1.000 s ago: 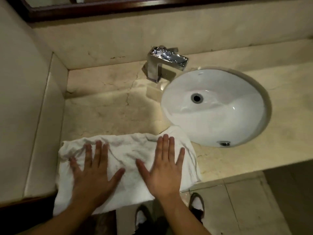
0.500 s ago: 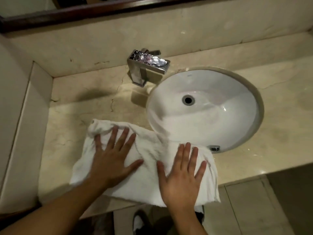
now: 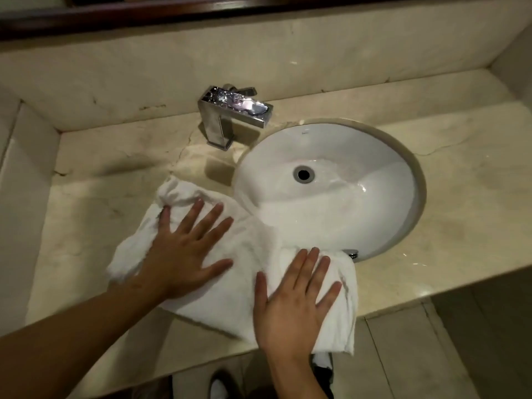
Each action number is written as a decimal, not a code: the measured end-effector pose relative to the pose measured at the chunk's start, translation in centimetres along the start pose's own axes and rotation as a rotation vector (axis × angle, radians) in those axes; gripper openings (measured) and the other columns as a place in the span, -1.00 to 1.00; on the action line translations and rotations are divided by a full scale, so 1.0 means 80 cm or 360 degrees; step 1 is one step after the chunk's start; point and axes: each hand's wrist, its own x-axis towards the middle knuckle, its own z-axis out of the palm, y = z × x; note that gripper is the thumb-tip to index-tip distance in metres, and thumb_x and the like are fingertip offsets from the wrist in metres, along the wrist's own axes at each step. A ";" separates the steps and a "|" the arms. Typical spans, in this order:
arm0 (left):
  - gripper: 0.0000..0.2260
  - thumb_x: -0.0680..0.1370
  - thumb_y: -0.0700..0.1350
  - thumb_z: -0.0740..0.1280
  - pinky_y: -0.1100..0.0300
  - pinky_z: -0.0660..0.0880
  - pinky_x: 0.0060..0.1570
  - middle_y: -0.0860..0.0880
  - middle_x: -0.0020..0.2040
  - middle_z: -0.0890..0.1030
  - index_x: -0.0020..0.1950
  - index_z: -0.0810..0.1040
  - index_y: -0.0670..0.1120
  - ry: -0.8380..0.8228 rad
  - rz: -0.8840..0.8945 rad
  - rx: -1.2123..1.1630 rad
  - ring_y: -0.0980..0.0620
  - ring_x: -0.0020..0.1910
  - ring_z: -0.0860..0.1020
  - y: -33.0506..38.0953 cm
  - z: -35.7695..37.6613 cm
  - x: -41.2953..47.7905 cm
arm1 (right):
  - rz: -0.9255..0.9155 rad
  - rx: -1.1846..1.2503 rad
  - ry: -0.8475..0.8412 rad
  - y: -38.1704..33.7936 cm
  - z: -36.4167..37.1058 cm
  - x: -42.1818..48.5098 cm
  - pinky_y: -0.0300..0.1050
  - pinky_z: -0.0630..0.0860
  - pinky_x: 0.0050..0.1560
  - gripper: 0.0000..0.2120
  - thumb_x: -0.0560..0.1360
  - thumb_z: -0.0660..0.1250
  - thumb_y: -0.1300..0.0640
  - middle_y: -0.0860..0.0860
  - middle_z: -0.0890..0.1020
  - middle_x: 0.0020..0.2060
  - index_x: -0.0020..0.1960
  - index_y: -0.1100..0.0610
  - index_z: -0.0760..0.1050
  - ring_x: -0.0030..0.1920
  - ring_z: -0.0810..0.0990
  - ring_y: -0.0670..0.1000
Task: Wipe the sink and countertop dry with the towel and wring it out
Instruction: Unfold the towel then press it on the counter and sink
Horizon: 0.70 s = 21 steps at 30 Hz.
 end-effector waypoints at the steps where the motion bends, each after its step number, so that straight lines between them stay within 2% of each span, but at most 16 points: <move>1: -0.26 0.59 0.47 -0.04 -0.54 -0.02 0.45 0.01 0.71 -0.04 0.69 -0.04 0.15 -0.0004 -0.0026 -0.0004 -0.14 0.68 -0.09 -0.001 0.006 -0.027 | -0.0038 -0.0010 -0.0020 -0.001 0.001 -0.009 0.42 0.03 0.54 -0.15 0.59 0.12 -0.32 0.21 0.13 0.63 0.62 0.29 0.13 0.64 0.04 0.23; 4: -0.25 0.58 0.46 0.00 -0.57 0.01 0.41 0.00 0.70 0.03 0.69 0.04 0.13 -0.0027 -0.0181 0.0027 -0.17 0.68 -0.03 -0.005 0.023 -0.109 | -0.0193 0.0009 -0.0067 -0.011 0.004 -0.046 0.44 0.05 0.53 -0.12 0.56 0.19 -0.33 0.23 0.14 0.62 0.60 0.31 0.19 0.64 0.05 0.25; 7: -0.23 0.55 0.47 0.04 -0.60 -0.01 0.38 0.01 0.70 0.04 0.68 0.10 0.13 -0.0085 -0.0337 0.0062 -0.18 0.67 0.01 -0.001 0.026 -0.140 | -0.0287 0.0034 -0.0067 -0.012 0.008 -0.065 0.43 0.10 0.53 -0.13 0.55 0.19 -0.35 0.21 0.16 0.62 0.59 0.29 0.22 0.63 0.08 0.24; 10: -0.22 0.54 0.49 0.00 -0.63 -0.02 0.36 0.00 0.71 0.02 0.68 0.10 0.13 -0.0109 -0.0439 0.0072 -0.20 0.67 -0.03 0.011 0.026 -0.135 | -0.0307 0.0074 -0.0036 0.001 0.004 -0.058 0.38 0.13 0.53 -0.16 0.60 0.09 -0.36 0.16 0.15 0.63 0.61 0.26 0.19 0.64 0.08 0.20; 13: -0.20 0.54 0.49 -0.01 -0.63 -0.03 0.37 -0.03 0.71 0.02 0.67 0.14 0.09 -0.0033 -0.0508 0.0052 -0.24 0.67 -0.03 0.040 0.029 -0.122 | -0.0255 0.0103 -0.0034 0.025 -0.001 -0.038 0.34 0.08 0.56 -0.22 0.65 -0.02 -0.32 0.12 0.11 0.65 0.64 0.23 0.11 0.66 0.01 0.14; 17: -0.20 0.53 0.48 -0.01 -0.63 -0.03 0.36 -0.11 0.69 0.09 0.65 0.20 0.05 0.0030 -0.0537 0.0029 -0.28 0.65 0.07 0.112 0.029 -0.092 | -0.0162 0.0039 -0.0033 0.085 -0.015 0.008 0.32 0.05 0.58 -0.26 0.67 -0.09 -0.27 0.13 0.06 0.65 0.65 0.23 0.06 0.66 -0.03 0.12; 21: -0.22 0.52 0.41 0.07 -0.64 -0.04 0.36 -0.19 0.67 0.15 0.62 0.29 -0.02 0.0114 -0.0566 -0.0072 -0.34 0.62 0.13 0.200 0.024 -0.047 | -0.0208 -0.0033 -0.0051 0.166 -0.032 0.062 0.27 -0.01 0.61 -0.26 0.67 -0.14 -0.27 0.11 0.02 0.66 0.67 0.19 -0.02 0.66 -0.10 0.07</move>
